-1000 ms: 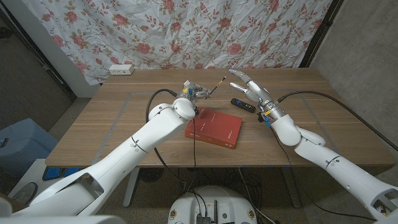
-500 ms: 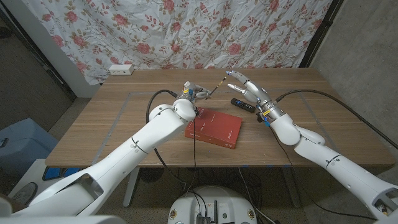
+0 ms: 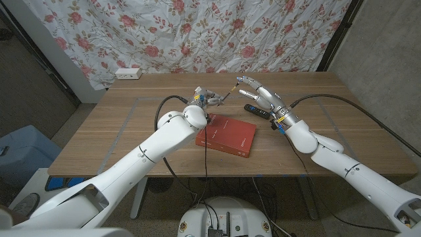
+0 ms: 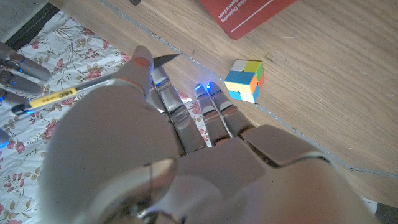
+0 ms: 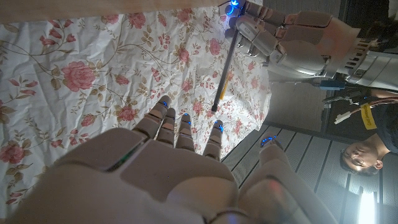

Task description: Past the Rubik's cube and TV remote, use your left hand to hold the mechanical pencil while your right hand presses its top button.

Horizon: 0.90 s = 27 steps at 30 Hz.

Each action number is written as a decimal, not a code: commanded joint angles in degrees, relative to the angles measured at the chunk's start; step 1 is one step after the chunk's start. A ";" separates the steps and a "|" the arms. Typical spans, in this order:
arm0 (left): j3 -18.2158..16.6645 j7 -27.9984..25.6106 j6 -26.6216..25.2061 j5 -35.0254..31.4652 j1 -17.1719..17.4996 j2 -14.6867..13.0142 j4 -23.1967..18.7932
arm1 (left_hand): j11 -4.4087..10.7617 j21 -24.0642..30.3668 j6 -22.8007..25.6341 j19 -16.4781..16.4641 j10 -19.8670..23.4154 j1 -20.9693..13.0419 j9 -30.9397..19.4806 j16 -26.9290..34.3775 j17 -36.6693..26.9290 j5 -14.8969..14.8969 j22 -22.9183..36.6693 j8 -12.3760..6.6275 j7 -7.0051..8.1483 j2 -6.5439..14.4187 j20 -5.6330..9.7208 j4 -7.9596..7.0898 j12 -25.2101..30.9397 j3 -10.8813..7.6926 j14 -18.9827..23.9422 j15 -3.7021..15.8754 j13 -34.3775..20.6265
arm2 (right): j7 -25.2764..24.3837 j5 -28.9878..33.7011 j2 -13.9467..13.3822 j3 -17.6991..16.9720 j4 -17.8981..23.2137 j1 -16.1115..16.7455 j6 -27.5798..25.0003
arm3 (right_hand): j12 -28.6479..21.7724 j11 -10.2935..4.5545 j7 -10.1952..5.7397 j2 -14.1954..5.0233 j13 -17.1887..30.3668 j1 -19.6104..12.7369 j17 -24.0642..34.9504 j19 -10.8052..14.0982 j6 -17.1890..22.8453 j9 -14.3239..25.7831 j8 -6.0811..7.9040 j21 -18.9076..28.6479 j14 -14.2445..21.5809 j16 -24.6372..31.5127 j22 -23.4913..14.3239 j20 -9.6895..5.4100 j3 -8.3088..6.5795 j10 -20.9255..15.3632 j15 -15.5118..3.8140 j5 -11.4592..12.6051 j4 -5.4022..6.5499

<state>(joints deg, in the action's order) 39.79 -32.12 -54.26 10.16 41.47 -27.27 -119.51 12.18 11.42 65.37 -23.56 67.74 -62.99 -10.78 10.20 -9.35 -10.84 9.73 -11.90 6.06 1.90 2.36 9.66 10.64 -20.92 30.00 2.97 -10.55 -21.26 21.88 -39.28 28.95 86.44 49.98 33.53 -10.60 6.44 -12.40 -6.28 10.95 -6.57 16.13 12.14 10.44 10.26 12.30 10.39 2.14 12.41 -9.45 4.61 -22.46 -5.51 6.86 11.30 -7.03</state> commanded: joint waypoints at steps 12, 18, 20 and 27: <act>0.62 0.33 0.53 -0.56 -0.36 -0.10 0.44 | 0.61 0.09 0.42 -0.13 1.06 -0.09 -0.20 -0.11 -0.10 -0.21 0.33 -0.25 -0.05 0.50 1.65 0.06 0.26 0.33 0.15 8.82 -0.25 | 1.29 -0.96 -0.09 0.28 -0.35 -0.23 -0.01 | -0.22 -0.34 -0.22 0.04 0.03 0.83 0.21 0.02 1.03 0.24 0.12 0.27 -0.49 0.01 -0.18 -0.10 0.03 1.18 -0.23 -0.10 0.37; 0.70 0.53 0.53 -0.54 -0.55 0.04 0.78 | 0.63 0.08 0.45 -0.12 1.07 -0.11 -0.20 -0.12 -0.10 -0.21 0.33 -0.24 0.06 0.48 1.64 0.07 0.26 0.43 0.11 8.80 -0.25 | 0.92 -1.55 0.18 0.12 -1.16 -0.35 0.77 | -0.27 -0.39 -0.23 0.04 0.03 0.89 0.23 0.09 1.21 0.23 0.04 0.32 -0.43 0.07 -0.18 -0.14 0.05 1.23 -0.27 -0.09 0.38; 0.71 0.59 0.52 -0.54 -0.61 0.07 0.88 | 0.64 0.08 0.40 -0.11 1.06 -0.12 -0.20 -0.12 -0.10 -0.21 0.33 -0.22 0.10 0.49 1.63 0.08 0.25 0.46 0.11 8.80 -0.25 | 0.61 -1.50 0.32 0.06 -1.51 -0.47 1.03 | -0.27 -0.39 -0.23 0.05 0.03 0.91 0.23 0.10 1.24 0.22 0.02 0.32 -0.44 0.07 -0.18 -0.14 0.05 1.25 -0.30 -0.08 0.39; 0.83 0.75 0.84 -0.66 -0.84 0.07 1.23 | 0.64 0.07 0.40 -0.09 1.09 -0.15 -0.21 -0.11 -0.10 -0.22 0.33 -0.20 0.08 0.50 1.63 0.08 0.26 0.53 0.10 8.80 -0.26 | 0.20 -1.95 0.77 -0.13 -2.45 -0.89 1.56 | -0.35 -0.49 -0.25 0.06 0.03 0.95 0.25 0.16 1.25 0.20 -0.10 0.35 -0.39 0.13 -0.17 -0.15 0.07 1.18 -0.31 -0.07 0.39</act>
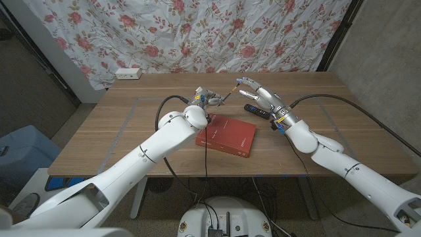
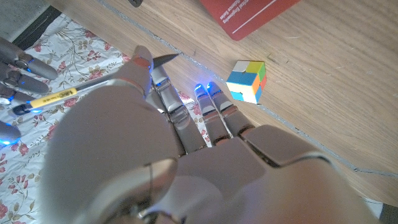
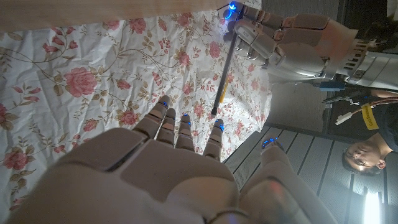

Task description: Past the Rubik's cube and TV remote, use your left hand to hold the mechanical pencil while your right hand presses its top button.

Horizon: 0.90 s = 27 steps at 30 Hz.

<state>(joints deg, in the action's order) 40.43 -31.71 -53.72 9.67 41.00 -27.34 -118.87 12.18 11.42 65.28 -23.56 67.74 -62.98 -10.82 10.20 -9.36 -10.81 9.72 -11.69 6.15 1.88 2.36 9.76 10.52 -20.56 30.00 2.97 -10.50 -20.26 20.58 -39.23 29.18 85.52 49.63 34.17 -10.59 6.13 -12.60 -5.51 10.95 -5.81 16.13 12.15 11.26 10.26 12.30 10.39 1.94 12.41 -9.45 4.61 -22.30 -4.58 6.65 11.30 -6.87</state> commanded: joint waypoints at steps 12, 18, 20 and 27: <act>0.26 0.52 0.76 -0.38 -0.51 0.12 0.98 | 0.64 0.07 0.41 -0.07 0.96 -0.20 -0.17 -0.11 -0.09 -0.26 0.33 -0.36 0.08 0.56 1.65 -0.01 0.32 0.27 0.10 8.80 -0.30 | -0.68 -1.78 1.06 -0.68 -2.58 -0.96 1.24 | -0.45 -0.17 -0.07 -0.67 0.03 0.28 0.30 0.24 0.23 0.17 -0.44 0.39 -0.14 0.22 -0.17 -0.12 -0.05 0.23 -0.19 -0.05 0.23; 0.31 0.60 0.88 -0.52 -0.53 0.07 0.99 | 0.63 0.06 0.45 -0.05 0.93 -0.21 -0.18 -0.10 -0.10 -0.26 0.33 -0.36 0.05 0.59 1.63 -0.03 0.32 0.36 0.10 8.79 -0.31 | -0.87 -2.29 1.24 -0.88 -3.10 -1.00 1.26 | -0.48 -0.21 -0.06 -0.64 0.03 0.32 0.31 0.27 0.07 0.15 -0.61 0.40 -0.19 0.22 -0.17 -0.08 -0.02 0.23 -0.10 -0.05 0.23; 0.32 0.64 0.89 -0.53 -0.53 0.09 1.02 | 0.63 0.06 0.43 -0.06 0.93 -0.21 -0.18 -0.11 -0.09 -0.26 0.33 -0.35 0.08 0.59 1.66 -0.03 0.32 0.39 0.09 8.79 -0.31 | -0.81 -2.52 1.24 -0.92 -3.32 -1.01 1.32 | -0.47 -0.57 -0.06 -0.62 0.03 0.36 0.33 0.38 -0.01 0.14 -0.70 0.43 -0.18 0.24 -0.17 -0.02 -0.01 0.29 -0.10 -0.05 0.23; 0.35 0.57 1.07 -0.68 -0.39 0.15 1.01 | 0.63 0.05 0.40 -0.03 0.94 -0.20 -0.18 -0.11 -0.09 -0.26 0.33 -0.33 0.08 0.60 1.63 -0.05 0.33 0.48 0.06 8.77 -0.31 | -1.00 -2.80 1.17 -1.09 -3.55 -0.70 0.81 | -0.50 -0.68 -0.05 -0.59 0.03 0.43 0.35 0.41 -0.05 0.13 -0.82 0.44 -0.06 0.33 -0.17 -0.02 0.03 0.29 -0.15 -0.05 0.24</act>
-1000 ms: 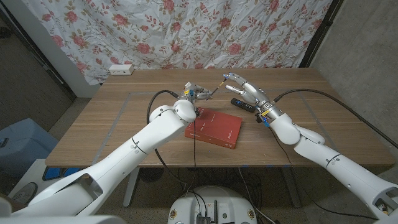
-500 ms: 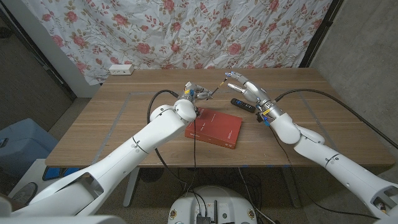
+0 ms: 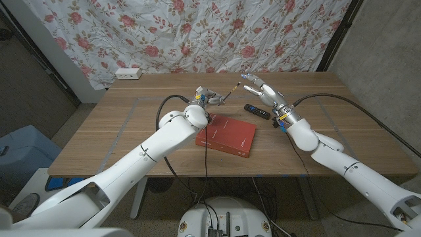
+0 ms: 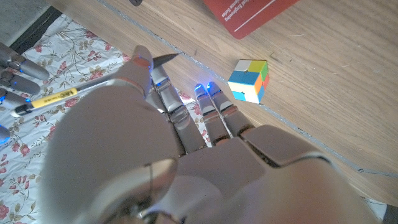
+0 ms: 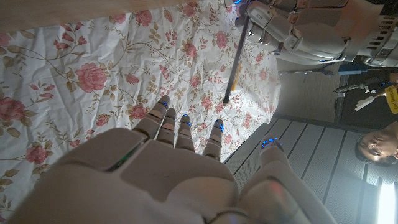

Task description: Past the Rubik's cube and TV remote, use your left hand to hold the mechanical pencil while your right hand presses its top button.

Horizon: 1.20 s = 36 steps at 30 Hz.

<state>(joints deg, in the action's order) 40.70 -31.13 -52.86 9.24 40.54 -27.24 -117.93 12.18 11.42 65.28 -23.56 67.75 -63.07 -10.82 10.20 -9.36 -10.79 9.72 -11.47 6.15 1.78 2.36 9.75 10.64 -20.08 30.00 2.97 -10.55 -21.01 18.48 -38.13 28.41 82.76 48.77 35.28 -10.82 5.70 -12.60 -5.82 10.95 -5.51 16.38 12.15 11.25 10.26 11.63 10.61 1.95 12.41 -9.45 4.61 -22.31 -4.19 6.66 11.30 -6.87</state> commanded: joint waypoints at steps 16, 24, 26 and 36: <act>-0.14 -0.39 -0.02 -0.34 0.49 0.35 -0.12 | 0.65 0.08 0.45 -0.09 0.93 -0.14 -0.18 -0.11 -0.09 -0.30 0.33 -0.54 0.14 0.76 1.63 -0.05 0.21 0.15 0.04 8.76 -0.26 | -0.26 -0.41 -0.10 0.08 -0.91 0.51 0.17 | -0.47 -0.51 -0.04 -0.27 0.04 0.37 0.17 0.57 0.24 0.11 -0.30 0.24 0.06 0.47 -0.17 -0.03 0.12 -0.41 -0.47 -0.02 0.32; -0.24 -0.54 -0.15 -0.32 0.54 0.50 -0.07 | 0.64 0.08 0.48 -0.07 0.98 -0.16 -0.18 -0.11 -0.09 -0.30 0.33 -0.54 0.12 0.80 1.61 -0.06 0.23 0.22 0.04 8.77 -0.26 | -0.38 -0.12 -0.10 0.14 -0.52 0.74 0.01 | -0.51 -0.72 -0.07 -0.37 0.05 0.43 0.20 0.58 0.25 0.09 -0.39 0.23 0.04 0.50 -0.17 -0.18 0.11 -0.50 -0.68 0.00 0.36; -0.26 -0.48 -0.10 -0.26 0.57 0.49 -0.06 | 0.62 0.09 0.47 -0.10 0.94 -0.15 -0.19 -0.11 -0.09 -0.30 0.33 -0.54 0.08 0.80 1.60 -0.06 0.21 0.25 0.04 8.76 -0.26 | -0.52 0.20 -0.15 0.14 -0.35 0.78 0.00 | -0.50 -0.77 -0.07 -0.38 0.05 0.43 0.21 0.58 0.24 0.09 -0.41 0.23 0.03 0.50 -0.17 -0.20 0.11 -0.47 -0.70 0.00 0.37; -0.15 -0.30 0.08 -0.27 0.40 0.39 0.10 | 0.64 0.08 0.43 -0.07 0.89 -0.20 -0.19 -0.10 -0.09 -0.32 0.33 -0.51 0.09 0.86 1.58 -0.06 0.20 0.33 0.06 8.76 -0.26 | -0.83 0.94 -0.47 -0.08 0.95 1.30 -0.66 | -0.51 -0.89 -0.08 -0.49 0.05 0.45 0.23 0.57 0.23 0.07 -0.48 0.22 -0.04 0.50 -0.17 -0.34 0.08 -0.48 -0.77 0.03 0.40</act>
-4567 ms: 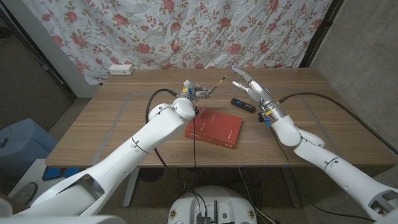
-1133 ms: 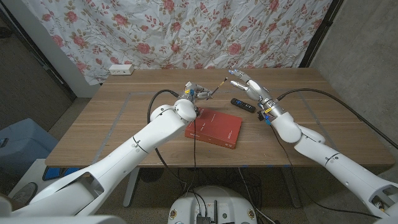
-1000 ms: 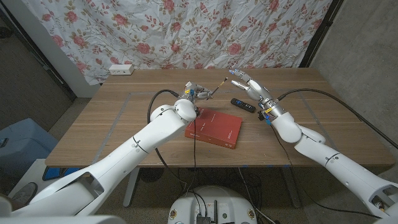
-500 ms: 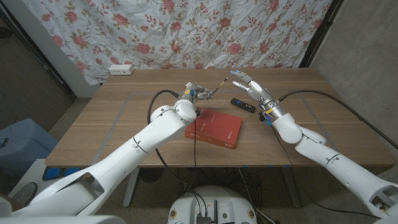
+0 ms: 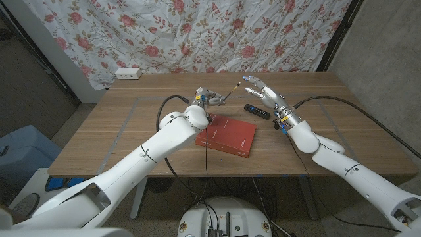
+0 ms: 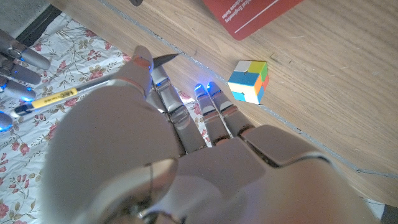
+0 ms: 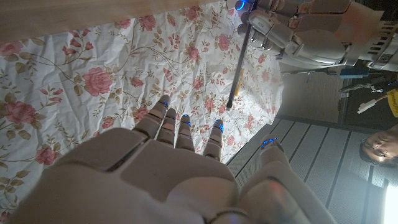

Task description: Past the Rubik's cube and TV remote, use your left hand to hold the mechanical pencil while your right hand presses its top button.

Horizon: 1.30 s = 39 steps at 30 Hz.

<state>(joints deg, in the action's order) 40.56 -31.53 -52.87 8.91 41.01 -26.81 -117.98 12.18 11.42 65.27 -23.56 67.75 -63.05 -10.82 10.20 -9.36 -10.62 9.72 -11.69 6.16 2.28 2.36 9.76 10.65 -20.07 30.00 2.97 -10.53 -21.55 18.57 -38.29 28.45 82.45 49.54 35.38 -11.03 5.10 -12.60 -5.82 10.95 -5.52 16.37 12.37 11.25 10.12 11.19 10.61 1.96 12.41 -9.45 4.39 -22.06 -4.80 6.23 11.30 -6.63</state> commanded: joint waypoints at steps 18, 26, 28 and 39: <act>0.10 -0.01 -0.05 -0.07 -0.05 0.01 0.01 | 0.62 0.08 0.45 -0.07 0.91 -0.29 -0.20 -0.11 -0.09 -0.50 0.33 -0.29 0.06 0.39 1.57 -0.05 0.20 0.47 0.03 8.78 -0.29 | 0.92 0.56 -0.33 0.50 1.07 0.17 -0.07 | -0.30 -0.64 -0.06 -0.73 0.05 0.54 0.31 0.34 0.71 0.20 0.00 0.20 -0.16 0.53 -0.17 -0.22 -0.22 0.14 -0.37 0.08 0.26; 0.16 0.05 -0.22 -0.03 -0.12 0.12 0.05 | 0.65 0.06 0.47 -0.02 0.95 -0.35 -0.20 -0.11 -0.08 -0.51 0.33 -0.29 -0.06 0.41 1.62 -0.03 0.22 0.53 0.01 8.77 -0.29 | 1.47 0.21 -0.13 0.75 0.86 0.19 -0.10 | -0.28 -0.78 -0.07 -0.78 0.06 0.62 0.35 0.30 0.96 0.19 0.00 0.18 -0.23 0.55 -0.17 -0.27 -0.21 0.21 -0.48 0.10 0.33; 0.17 0.12 0.06 -0.04 -0.13 0.06 0.14 | 0.65 0.06 0.44 -0.02 0.93 -0.36 -0.20 -0.11 -0.08 -0.51 0.33 -0.28 -0.07 0.41 1.59 -0.03 0.21 0.55 0.01 8.76 -0.29 | 1.58 0.27 -0.17 0.78 0.88 0.17 -0.17 | -0.28 -0.78 -0.07 -0.78 0.06 0.64 0.36 0.28 1.00 0.19 -0.01 0.17 -0.23 0.55 -0.17 -0.27 -0.21 0.21 -0.41 0.10 0.33; 0.18 0.17 0.01 -0.14 -0.21 0.00 0.21 | 0.63 0.05 0.42 0.02 1.03 -0.37 -0.20 -0.12 -0.08 -0.52 0.33 -0.26 0.08 0.46 1.59 -0.05 0.25 0.65 -0.02 8.75 -0.30 | 1.50 0.45 0.26 1.06 0.25 -0.25 0.30 | -0.25 -0.87 -0.08 -0.79 0.06 0.70 0.39 0.26 1.20 0.18 -0.04 0.17 -0.37 0.54 -0.17 -0.29 -0.20 0.33 -0.39 0.12 0.36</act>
<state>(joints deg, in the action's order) 40.70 -31.42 -52.87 8.86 40.86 -26.79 -117.86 12.18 11.42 65.27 -23.56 67.75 -63.05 -10.77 10.20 -9.36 -10.81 9.72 -11.70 6.16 2.25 2.36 9.85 10.64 -19.54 30.00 2.97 -10.50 -20.22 18.99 -38.38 29.18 83.24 49.64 35.29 -11.03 4.48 -12.50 -6.35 10.95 -4.98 16.65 12.37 11.98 10.13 11.19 10.61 1.64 12.80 -9.45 4.39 -22.06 -4.18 5.92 11.30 -6.63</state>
